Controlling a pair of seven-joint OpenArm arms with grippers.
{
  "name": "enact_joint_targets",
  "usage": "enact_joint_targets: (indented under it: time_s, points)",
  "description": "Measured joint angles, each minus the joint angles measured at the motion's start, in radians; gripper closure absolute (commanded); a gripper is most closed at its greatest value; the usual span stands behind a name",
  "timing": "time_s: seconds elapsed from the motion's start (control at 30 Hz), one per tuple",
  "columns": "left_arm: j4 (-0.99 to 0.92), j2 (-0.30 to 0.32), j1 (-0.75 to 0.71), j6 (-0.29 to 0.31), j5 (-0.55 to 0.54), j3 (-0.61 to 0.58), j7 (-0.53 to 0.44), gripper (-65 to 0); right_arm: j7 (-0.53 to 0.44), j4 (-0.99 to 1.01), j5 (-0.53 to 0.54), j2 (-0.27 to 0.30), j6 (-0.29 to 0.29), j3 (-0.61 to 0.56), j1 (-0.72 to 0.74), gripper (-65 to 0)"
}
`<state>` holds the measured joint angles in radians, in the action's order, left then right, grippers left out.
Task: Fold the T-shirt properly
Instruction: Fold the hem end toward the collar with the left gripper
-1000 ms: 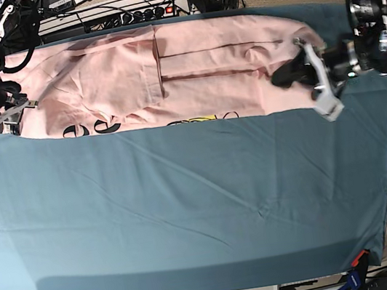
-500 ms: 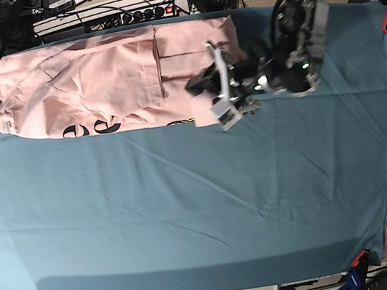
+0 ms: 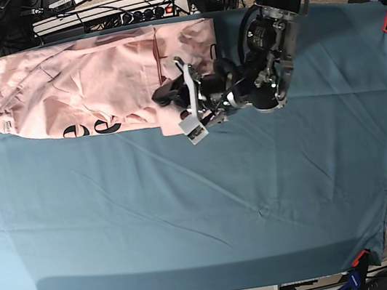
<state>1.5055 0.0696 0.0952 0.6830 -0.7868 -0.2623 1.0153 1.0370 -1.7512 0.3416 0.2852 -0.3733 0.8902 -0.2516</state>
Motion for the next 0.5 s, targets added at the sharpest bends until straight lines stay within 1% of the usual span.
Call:
enact_joint_targets:
  time_s: [0.03,0.2,0.27,0.37,0.4,0.5]
  points:
    - [-0.004,-0.003,0.0,-0.012,0.003,-0.014,0.001,0.0,-0.002,0.0,0.0,0.0,0.0,0.0,0.0,-26.4]
    - [-0.006,-0.038,0.0,-0.012,0.025,-0.083,-0.004,0.0,-0.002,0.0,0.0,0.0,0.0,0.0,0.0,-26.4]
    - [-0.006,-0.048,0.0,-0.012,0.058,-0.085,-0.025,0.0,-0.002,0.0,0.0,0.0,0.0,0.0,0.0,-26.4]
    - [-0.006,-0.047,0.0,-0.012,0.061,-0.084,-0.03,0.0,-0.002,0.0,0.0,0.0,0.0,0.0,0.0,-26.4]
    - [-0.006,-0.047,0.0,-0.012,0.061,-0.084,-0.031,-1.6,-0.002,0.0,0.0,0.0,0.0,0.0,0.0,-26.4]
    - [-0.006,-0.048,0.0,-0.011,0.061,-0.084,-0.031,-19.7,-0.002,0.0,0.005,0.0,0.0,0.0,0.0,-26.4]
